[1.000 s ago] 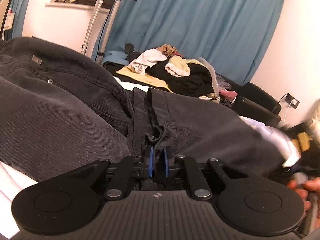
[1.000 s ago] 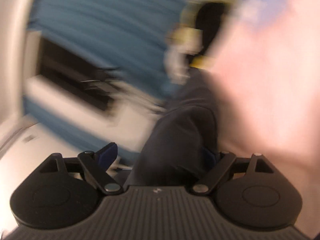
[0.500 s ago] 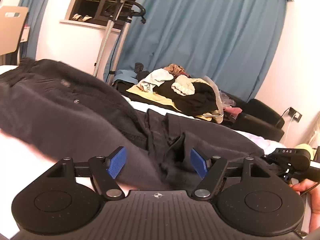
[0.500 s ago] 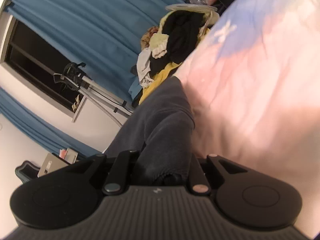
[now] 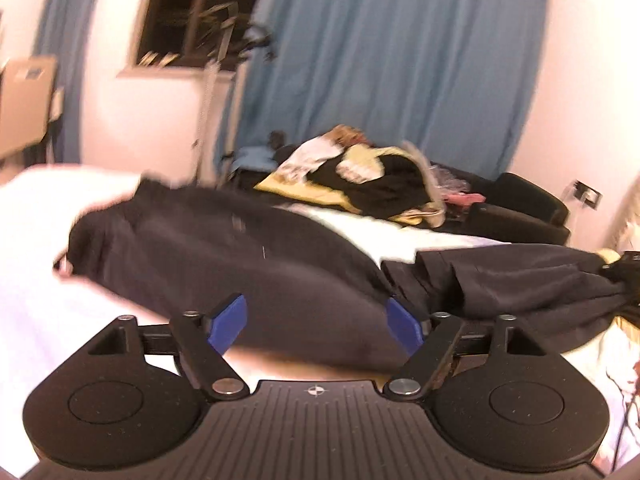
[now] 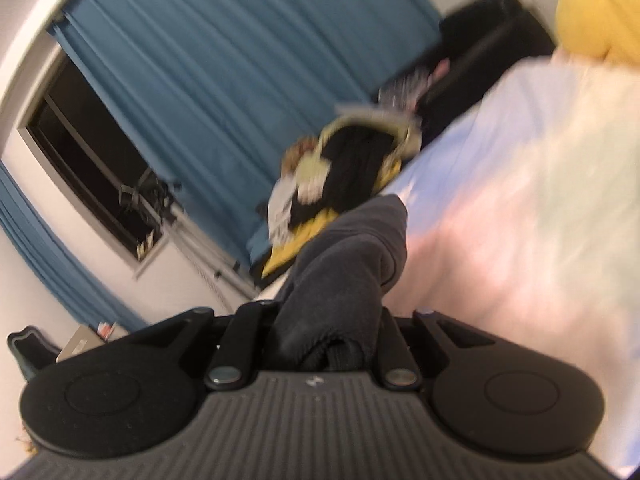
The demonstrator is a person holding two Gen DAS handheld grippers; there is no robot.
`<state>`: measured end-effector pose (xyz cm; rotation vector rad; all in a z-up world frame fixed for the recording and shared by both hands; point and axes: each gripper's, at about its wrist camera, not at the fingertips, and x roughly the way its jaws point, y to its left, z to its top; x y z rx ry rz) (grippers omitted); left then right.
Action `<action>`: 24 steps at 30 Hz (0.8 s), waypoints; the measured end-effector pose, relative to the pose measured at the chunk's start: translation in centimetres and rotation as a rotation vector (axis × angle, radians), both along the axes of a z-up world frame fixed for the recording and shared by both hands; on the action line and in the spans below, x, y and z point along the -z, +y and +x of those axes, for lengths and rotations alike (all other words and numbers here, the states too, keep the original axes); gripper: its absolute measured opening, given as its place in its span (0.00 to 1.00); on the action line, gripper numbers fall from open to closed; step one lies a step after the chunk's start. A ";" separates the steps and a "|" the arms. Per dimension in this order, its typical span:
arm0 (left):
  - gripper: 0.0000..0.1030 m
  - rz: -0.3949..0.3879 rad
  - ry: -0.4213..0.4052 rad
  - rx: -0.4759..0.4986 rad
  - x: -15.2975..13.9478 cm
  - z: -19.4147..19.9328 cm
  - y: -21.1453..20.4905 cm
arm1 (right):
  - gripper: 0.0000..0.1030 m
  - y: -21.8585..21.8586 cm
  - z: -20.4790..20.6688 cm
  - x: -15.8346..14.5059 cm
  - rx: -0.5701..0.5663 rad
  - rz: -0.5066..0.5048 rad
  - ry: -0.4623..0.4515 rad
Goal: Fold clothes
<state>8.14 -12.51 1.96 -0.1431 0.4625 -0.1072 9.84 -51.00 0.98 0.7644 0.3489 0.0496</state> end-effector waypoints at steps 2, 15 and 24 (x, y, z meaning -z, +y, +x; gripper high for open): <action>0.81 0.031 -0.006 0.041 -0.4 1.9 -2.4 | 0.13 -1.4 -2.3 -0.3 0.053 -0.008 -0.044; 0.82 0.210 0.157 0.303 10.2 9.9 -16.6 | 0.14 -2.4 -5.8 2.0 0.203 -0.035 -0.158; 0.89 0.225 0.106 0.287 9.4 10.0 -12.5 | 0.15 -0.2 -5.0 1.9 0.208 -0.124 -0.217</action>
